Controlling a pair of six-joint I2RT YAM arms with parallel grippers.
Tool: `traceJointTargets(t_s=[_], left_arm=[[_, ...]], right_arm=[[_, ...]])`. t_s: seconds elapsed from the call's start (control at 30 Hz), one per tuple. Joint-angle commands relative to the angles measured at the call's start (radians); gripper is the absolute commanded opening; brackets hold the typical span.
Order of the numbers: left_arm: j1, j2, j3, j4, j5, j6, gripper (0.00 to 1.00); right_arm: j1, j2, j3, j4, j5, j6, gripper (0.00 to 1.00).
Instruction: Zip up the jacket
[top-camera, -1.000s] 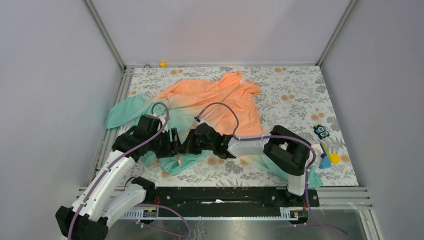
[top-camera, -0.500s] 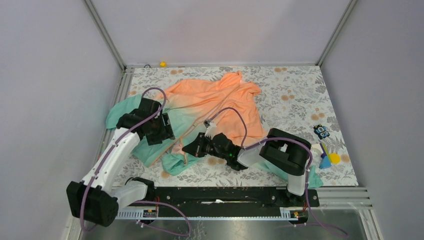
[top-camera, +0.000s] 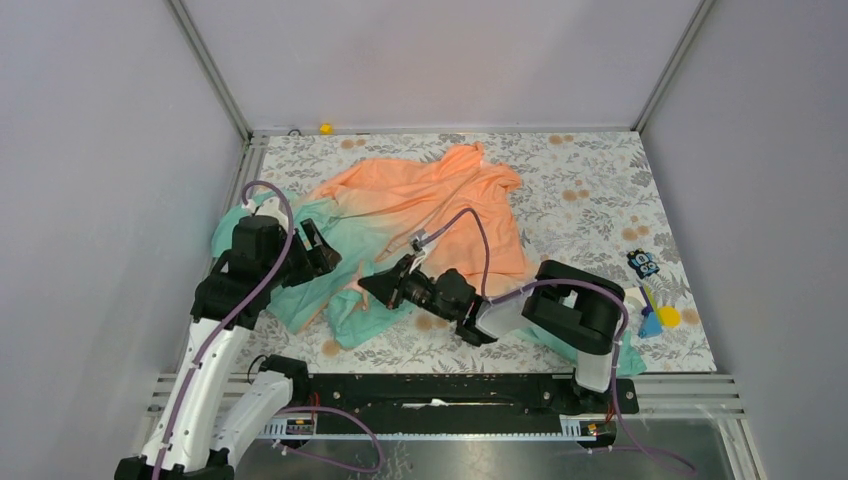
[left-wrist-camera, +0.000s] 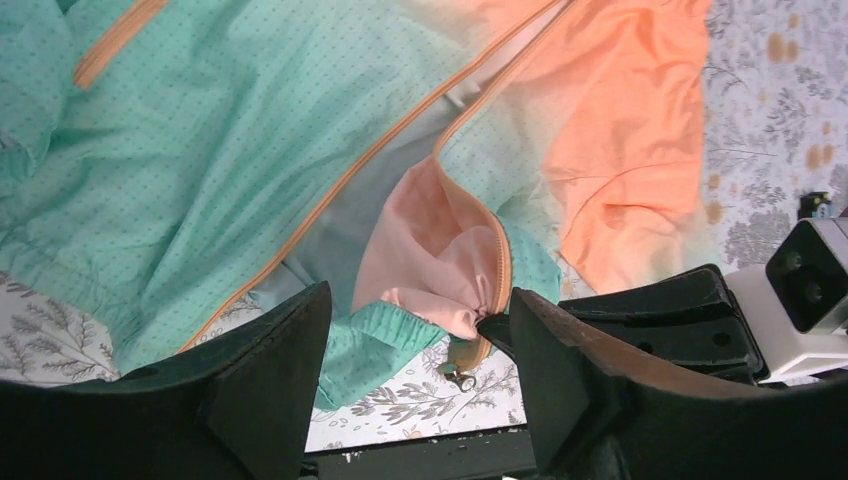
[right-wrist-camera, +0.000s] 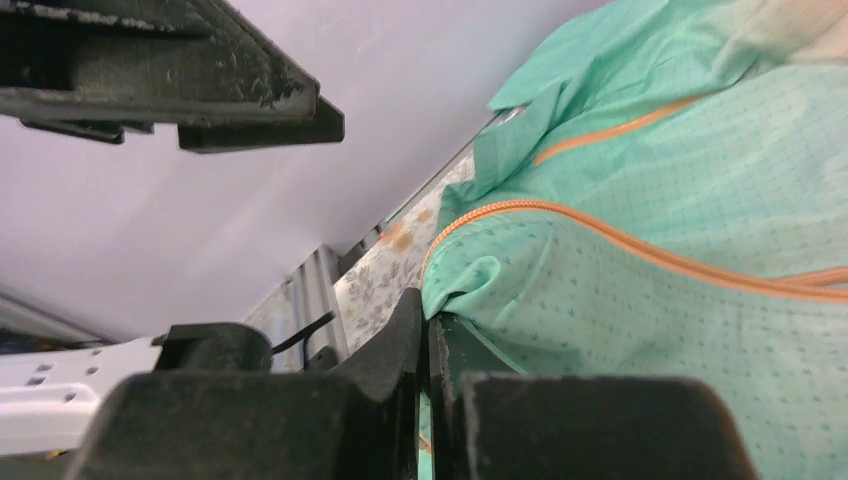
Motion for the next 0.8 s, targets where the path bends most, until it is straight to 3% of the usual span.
traceJointTargets(t_s=[0.0, 0.1, 0.2, 0.27, 0.33, 0.4, 0.47, 0.6, 0.77], left_arm=[[0.003, -0.035, 0.012, 0.062, 0.067, 0.004, 0.7], [0.003, -0.08, -0.03, 0.114, 0.204, 0.014, 0.7], [0.004, -0.073, -0.077, 0.118, 0.325, 0.001, 0.64], [0.003, -0.08, -0.112, 0.127, 0.352, -0.029, 0.48], [0.003, -0.113, -0.132, 0.127, 0.328, -0.045, 0.35], [0.003, -0.145, -0.135, 0.113, 0.273, -0.062, 0.32], [0.003, -0.155, -0.107, 0.094, 0.22, -0.073, 0.35], [0.003, -0.094, -0.009, 0.008, 0.119, -0.046, 0.51], [0.005, 0.011, 0.102, -0.132, -0.222, -0.071, 0.71]], right_arm=[[0.038, -0.093, 0.076, -0.134, 0.188, -0.156, 0.0], [0.043, -0.074, 0.276, -0.517, 0.278, -0.148, 0.0], [0.043, -0.072, 0.281, -0.511, 0.271, -0.109, 0.0], [0.043, -0.081, 0.29, -0.508, 0.255, -0.071, 0.0], [0.043, -0.075, 0.342, -0.587, 0.245, -0.032, 0.0], [0.043, -0.069, 0.381, -0.624, 0.226, 0.0, 0.0], [0.043, -0.074, 0.381, -0.608, 0.203, 0.029, 0.0], [0.043, -0.124, 0.321, -0.567, 0.191, 0.055, 0.0], [0.043, -0.188, 0.152, -0.447, 0.212, 0.094, 0.0]])
